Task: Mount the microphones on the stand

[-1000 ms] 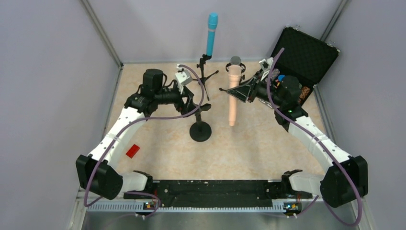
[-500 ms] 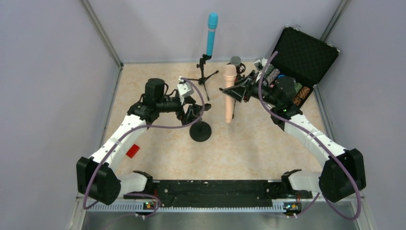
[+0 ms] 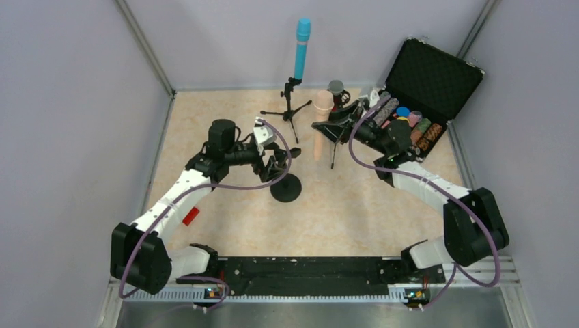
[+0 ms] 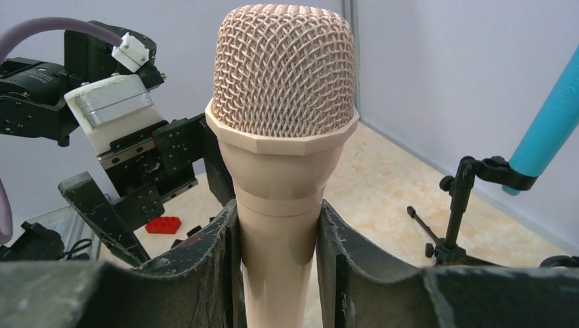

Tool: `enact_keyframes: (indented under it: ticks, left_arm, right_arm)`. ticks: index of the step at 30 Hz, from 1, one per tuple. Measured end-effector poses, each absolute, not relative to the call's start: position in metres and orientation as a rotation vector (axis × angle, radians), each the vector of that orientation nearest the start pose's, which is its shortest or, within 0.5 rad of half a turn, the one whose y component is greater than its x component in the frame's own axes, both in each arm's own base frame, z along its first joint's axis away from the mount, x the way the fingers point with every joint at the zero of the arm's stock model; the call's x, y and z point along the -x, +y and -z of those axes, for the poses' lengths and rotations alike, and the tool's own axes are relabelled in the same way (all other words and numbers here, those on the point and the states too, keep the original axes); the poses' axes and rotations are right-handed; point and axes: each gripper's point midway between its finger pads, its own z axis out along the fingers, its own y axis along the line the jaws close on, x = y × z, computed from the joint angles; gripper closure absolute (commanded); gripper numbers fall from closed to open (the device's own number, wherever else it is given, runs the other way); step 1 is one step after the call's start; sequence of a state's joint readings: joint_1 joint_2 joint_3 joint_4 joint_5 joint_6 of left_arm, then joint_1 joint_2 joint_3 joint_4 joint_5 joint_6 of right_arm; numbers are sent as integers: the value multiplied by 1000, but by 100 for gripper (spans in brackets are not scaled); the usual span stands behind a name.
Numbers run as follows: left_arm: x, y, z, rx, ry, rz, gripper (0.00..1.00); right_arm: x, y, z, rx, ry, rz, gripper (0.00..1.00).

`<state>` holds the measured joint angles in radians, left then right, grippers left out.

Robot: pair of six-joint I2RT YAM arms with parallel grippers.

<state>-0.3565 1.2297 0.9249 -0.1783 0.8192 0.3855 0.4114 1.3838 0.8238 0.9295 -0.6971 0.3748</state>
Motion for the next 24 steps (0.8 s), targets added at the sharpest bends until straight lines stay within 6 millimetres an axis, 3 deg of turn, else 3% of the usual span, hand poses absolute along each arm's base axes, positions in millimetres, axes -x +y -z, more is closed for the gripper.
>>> enact_keyframes:
  ticks: [13,24]
  left_arm:
    - [-296,-232,-228,-1137,1506,751,4]
    - [-296,-233,-229,-1159,1480,735,16]
  right_arm:
    - [-323,295,-324,721,1107,-1126,100]
    - [-319,302,-321,746,1096,-1146,100]
